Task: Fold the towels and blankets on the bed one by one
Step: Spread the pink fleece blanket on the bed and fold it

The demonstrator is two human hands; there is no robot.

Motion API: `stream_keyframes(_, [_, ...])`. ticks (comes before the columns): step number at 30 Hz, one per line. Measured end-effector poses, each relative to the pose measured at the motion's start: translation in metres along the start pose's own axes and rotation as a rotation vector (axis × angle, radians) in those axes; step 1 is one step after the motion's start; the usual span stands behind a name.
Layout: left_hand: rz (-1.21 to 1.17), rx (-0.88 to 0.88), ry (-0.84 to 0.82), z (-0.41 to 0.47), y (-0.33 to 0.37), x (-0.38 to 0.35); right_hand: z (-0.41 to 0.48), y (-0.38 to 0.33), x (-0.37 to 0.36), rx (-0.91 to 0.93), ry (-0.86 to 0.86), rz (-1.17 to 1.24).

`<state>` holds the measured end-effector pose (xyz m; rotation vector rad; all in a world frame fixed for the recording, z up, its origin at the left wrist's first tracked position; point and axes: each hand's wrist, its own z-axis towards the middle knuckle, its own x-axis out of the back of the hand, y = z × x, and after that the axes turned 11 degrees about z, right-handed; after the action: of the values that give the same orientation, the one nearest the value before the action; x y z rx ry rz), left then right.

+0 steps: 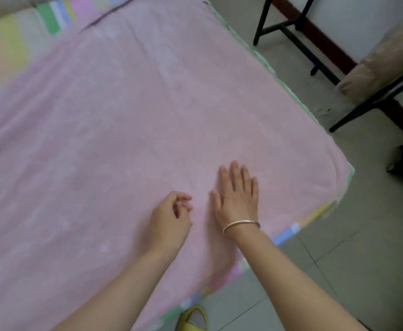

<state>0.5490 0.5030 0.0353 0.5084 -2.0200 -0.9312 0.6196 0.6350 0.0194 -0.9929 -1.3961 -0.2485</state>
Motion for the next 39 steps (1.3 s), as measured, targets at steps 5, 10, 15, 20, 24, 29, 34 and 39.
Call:
stream_keyframes(5, [-0.045, 0.213, 0.220, 0.017, -0.060, 0.110, -0.012, -0.091, -0.043, 0.113, -0.129, -0.014])
stream_keyframes(10, [-0.089, 0.371, 0.368, 0.015, -0.142, 0.236, -0.031, -0.203, -0.106, 0.225, -0.199, -0.020])
stream_keyframes(15, [-0.099, 0.460, 0.532, 0.005, -0.245, 0.369, -0.078, -0.346, -0.183, 0.345, -0.285, -0.035])
stream_keyframes(20, [0.007, 0.442, 0.621, 0.005, -0.347, 0.502, -0.124, -0.497, -0.265, 0.297, -0.315, -0.054])
stream_keyframes(24, [0.087, 0.367, 0.605, 0.011, -0.387, 0.591, -0.148, -0.610, -0.308, 0.308, -0.188, 0.097])
stream_keyframes(29, [0.239, 0.276, 0.639, 0.037, -0.425, 0.703, -0.116, -0.738, -0.328, 0.537, 0.089, 0.273])
stream_keyframes(34, [0.435, 0.169, 0.670, 0.068, -0.466, 0.793, -0.069, -0.846, -0.339, 0.537, -0.279, 0.090])
stream_keyframes(39, [0.678, 0.332, 0.505, 0.082, -0.522, 0.846, -0.058, -0.909, -0.386, 0.662, -0.370, -0.187])
